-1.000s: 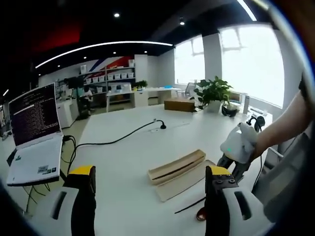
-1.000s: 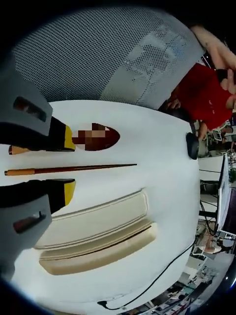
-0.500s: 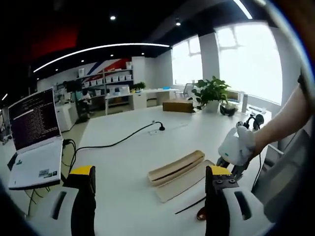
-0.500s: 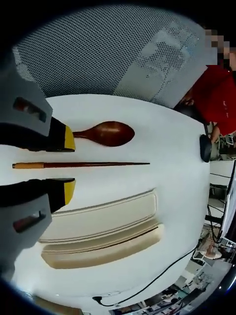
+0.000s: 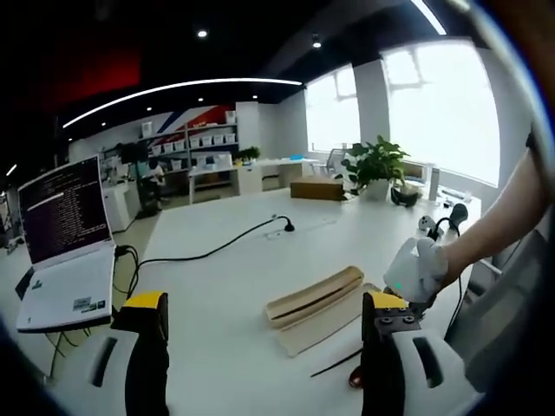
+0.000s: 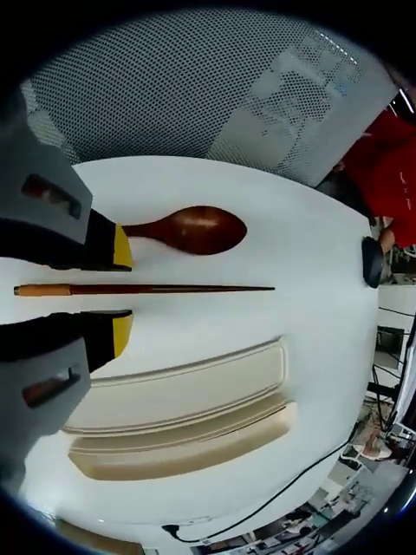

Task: Arrange the utensils inside the cutlery case until each visible utensil rests in its matching compartment.

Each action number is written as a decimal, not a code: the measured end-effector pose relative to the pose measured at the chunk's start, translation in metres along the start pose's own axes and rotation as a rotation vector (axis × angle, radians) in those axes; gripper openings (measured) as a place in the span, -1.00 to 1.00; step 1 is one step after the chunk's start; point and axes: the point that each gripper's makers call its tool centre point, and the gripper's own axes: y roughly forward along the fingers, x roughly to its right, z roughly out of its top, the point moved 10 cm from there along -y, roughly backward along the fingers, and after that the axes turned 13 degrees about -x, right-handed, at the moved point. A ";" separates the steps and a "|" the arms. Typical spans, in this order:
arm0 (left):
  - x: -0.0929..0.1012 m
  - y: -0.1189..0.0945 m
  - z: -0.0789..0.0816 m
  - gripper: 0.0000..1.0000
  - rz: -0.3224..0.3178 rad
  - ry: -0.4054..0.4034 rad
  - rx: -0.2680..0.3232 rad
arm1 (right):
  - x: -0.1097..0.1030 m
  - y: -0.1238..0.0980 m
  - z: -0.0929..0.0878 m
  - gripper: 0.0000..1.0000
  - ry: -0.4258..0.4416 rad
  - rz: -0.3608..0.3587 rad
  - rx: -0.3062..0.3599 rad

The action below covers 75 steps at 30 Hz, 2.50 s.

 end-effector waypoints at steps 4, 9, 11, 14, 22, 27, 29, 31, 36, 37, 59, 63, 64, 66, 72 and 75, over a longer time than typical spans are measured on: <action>0.001 0.000 0.002 0.90 -0.001 -0.004 0.011 | 0.001 0.001 0.000 -0.69 -0.014 -0.002 0.006; 0.001 0.001 0.001 0.90 0.002 0.001 0.005 | 0.003 0.003 0.005 -0.72 -0.025 -0.002 0.021; 0.001 0.003 0.000 0.89 0.001 -0.002 -0.010 | 0.003 0.003 0.005 -0.74 -0.021 -0.005 0.040; 0.003 0.002 0.003 0.89 -0.004 0.005 0.004 | 0.003 0.004 0.007 -0.76 -0.010 0.002 0.057; 0.002 0.003 0.001 0.89 0.001 -0.002 -0.007 | 0.003 0.004 0.016 -0.78 -0.033 -0.006 -0.001; 0.003 0.002 0.003 0.89 -0.001 0.009 0.003 | 0.001 0.006 0.018 -0.97 -0.057 0.000 -0.011; 0.002 0.001 0.003 0.89 0.001 0.003 0.007 | 0.003 0.005 0.018 -0.97 -0.056 0.008 -0.009; 0.002 0.001 0.003 0.89 0.002 -0.003 0.011 | 0.003 0.005 0.018 -0.97 -0.060 0.017 -0.008; 0.003 0.000 0.004 0.89 0.000 0.000 0.018 | 0.003 0.006 0.019 -0.98 0.014 0.035 -0.017; 0.003 0.000 0.004 0.89 0.000 0.000 0.018 | 0.004 0.006 0.018 -0.98 0.001 0.033 -0.016; 0.004 -0.001 0.002 0.89 0.000 0.003 0.012 | 0.006 0.000 0.021 -1.00 0.020 0.056 -0.014; 0.004 -0.001 0.002 0.89 0.002 -0.001 0.012 | 0.009 -0.001 0.022 -1.00 0.023 0.053 -0.016; 0.003 -0.001 0.003 0.89 0.002 -0.004 0.014 | 0.009 -0.002 0.022 -1.00 0.022 0.051 -0.017; 0.003 -0.001 0.003 0.89 -0.001 -0.005 0.018 | 0.010 -0.003 0.020 -1.00 0.022 0.044 -0.036; 0.004 0.000 0.004 0.89 -0.008 -0.004 0.019 | 0.015 -0.006 0.017 -1.00 0.016 0.023 -0.061; 0.004 0.000 0.003 0.89 -0.009 -0.002 0.015 | 0.016 -0.008 0.016 -1.00 0.014 0.017 -0.077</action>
